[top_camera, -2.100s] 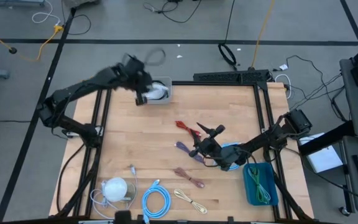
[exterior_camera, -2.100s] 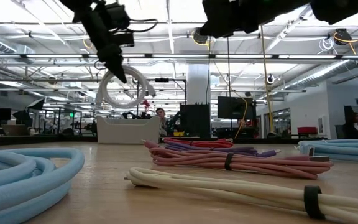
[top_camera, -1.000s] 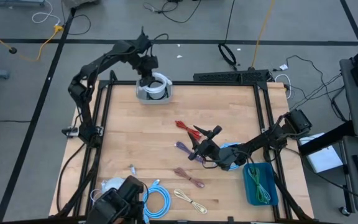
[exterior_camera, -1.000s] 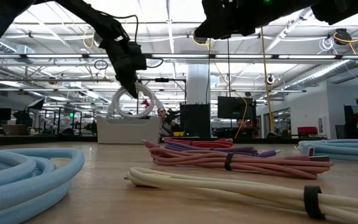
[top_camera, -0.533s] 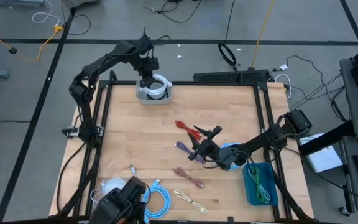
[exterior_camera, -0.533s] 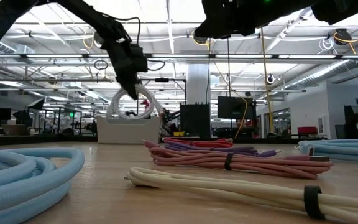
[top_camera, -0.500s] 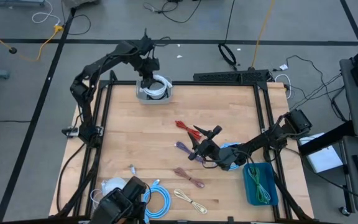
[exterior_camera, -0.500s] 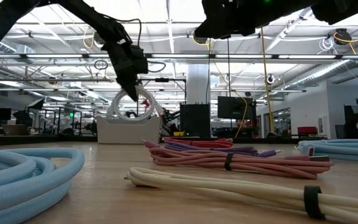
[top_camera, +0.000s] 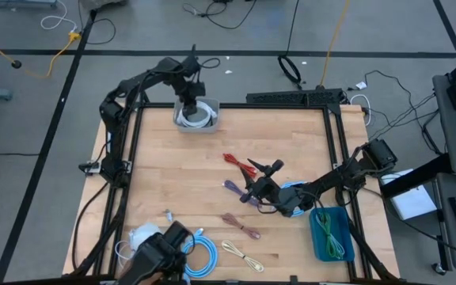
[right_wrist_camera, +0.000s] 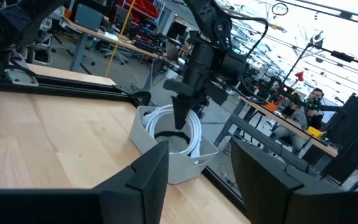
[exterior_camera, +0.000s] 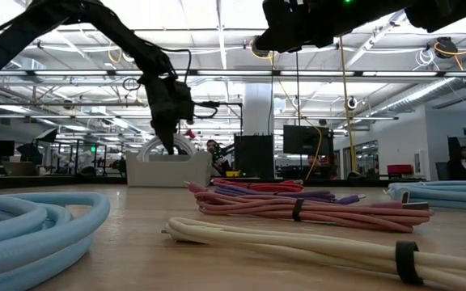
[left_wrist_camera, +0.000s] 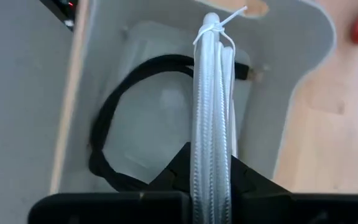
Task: Pick & Place USB Port
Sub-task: Put the white HDMI cable into the gray bin
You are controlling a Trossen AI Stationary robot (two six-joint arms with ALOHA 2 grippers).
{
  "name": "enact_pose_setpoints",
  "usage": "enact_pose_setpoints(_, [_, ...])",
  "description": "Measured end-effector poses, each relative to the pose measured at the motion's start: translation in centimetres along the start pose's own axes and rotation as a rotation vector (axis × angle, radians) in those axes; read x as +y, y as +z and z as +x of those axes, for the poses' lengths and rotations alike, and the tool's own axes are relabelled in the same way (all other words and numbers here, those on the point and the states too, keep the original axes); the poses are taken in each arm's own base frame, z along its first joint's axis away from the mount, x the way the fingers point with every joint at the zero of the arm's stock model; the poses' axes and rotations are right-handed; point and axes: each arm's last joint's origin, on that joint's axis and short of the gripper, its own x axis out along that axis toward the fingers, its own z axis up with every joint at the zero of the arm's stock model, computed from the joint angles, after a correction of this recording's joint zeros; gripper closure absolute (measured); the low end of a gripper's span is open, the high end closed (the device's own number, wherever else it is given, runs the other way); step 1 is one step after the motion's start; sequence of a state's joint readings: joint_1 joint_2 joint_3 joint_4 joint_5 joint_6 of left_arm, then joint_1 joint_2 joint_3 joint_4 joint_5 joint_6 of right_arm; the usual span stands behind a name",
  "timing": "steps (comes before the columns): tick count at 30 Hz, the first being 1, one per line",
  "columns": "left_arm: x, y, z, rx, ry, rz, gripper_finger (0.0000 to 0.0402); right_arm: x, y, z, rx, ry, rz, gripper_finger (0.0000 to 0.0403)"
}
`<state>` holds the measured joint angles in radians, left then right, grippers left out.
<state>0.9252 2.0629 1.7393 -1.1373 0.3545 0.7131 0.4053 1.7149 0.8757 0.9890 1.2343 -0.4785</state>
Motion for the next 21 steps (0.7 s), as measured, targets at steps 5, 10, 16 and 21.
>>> enact_pose_setpoints(5, [0.2, 0.2, -0.5, -0.029, 0.040, -0.029, 0.0368, 0.0, 0.0, 0.0, 0.000, 0.000, 0.002, 0.0237])
enact_pose_setpoints(10, [0.0, 0.4, -0.4, -0.013, 0.056, -0.073, 0.0302, 0.0, 0.0, 0.0, 0.000, 0.000, 0.004, 0.0238])
enact_pose_setpoints(16, [-1.0, 1.0, 0.1, 0.013, 0.044, -0.096, 0.0270, 0.0, 0.0, 0.0, 0.000, 0.000, 0.006, 0.0236])
enact_pose_setpoints(21, [-2.2, 1.8, 0.6, 0.041, 0.066, -0.078, 0.0272, 0.0, 0.0, 0.0, 0.000, 0.000, 0.007, 0.0238])
